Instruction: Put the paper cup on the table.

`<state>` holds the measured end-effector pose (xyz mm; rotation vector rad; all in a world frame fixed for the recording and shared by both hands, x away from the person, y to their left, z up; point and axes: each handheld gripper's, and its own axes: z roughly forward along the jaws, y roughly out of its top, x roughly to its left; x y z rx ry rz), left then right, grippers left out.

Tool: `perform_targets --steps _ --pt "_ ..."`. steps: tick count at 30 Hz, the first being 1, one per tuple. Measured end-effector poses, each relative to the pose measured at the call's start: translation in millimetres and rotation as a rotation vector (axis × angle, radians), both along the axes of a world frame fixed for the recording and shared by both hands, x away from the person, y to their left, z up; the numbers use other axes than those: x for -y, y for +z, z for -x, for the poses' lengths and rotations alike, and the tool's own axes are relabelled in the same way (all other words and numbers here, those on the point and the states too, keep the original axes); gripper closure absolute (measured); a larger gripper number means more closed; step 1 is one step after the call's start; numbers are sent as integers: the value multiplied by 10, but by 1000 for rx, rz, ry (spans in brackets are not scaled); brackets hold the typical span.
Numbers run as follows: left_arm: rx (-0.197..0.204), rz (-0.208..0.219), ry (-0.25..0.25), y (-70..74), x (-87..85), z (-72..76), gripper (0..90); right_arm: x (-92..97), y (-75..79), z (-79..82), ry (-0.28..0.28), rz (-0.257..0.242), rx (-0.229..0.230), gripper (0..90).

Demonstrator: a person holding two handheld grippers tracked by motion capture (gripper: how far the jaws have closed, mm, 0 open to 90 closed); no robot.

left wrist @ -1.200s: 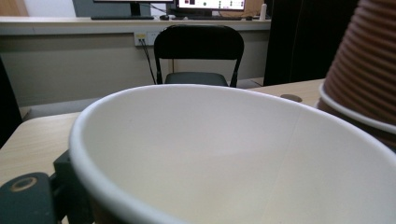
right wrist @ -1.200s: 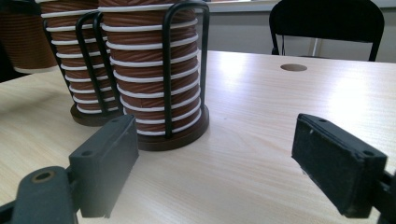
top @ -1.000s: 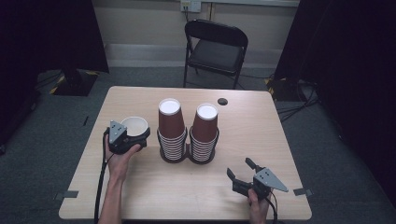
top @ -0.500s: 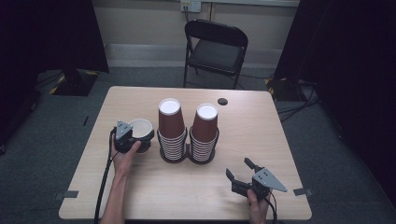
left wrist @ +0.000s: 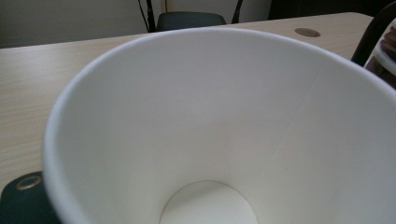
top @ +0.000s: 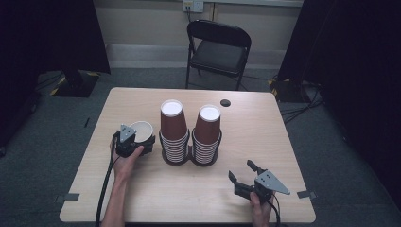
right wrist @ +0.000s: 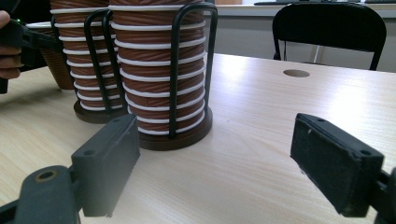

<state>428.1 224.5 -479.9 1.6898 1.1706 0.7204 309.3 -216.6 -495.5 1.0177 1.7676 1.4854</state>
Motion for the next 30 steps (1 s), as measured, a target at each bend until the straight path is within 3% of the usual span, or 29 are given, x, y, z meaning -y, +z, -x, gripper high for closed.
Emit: perform_targets --steps 2,6,7,10,15,24,30 --pt "-26 -47 -7 -47 7 7 113 -1 0 0 1 2 1 148" --pt "-48 -68 -3 -90 11 28 141 -4 0 1 1 4 1 149" --pt "-79 -103 3 -112 21 34 151 -3 0 2 1 3 1 149" --pt "-55 -140 22 -86 39 98 150 -2 0 2 3 3 2 150" --pt "-93 -112 12 -163 -1 109 156 -6 1 2 7 5 0 151" --pt "-101 -100 27 -163 -32 169 157 -4 0 4 8 3 -1 150" --pt "-81 -97 46 -162 -64 252 156 -2 0 7 8 1 -1 150"
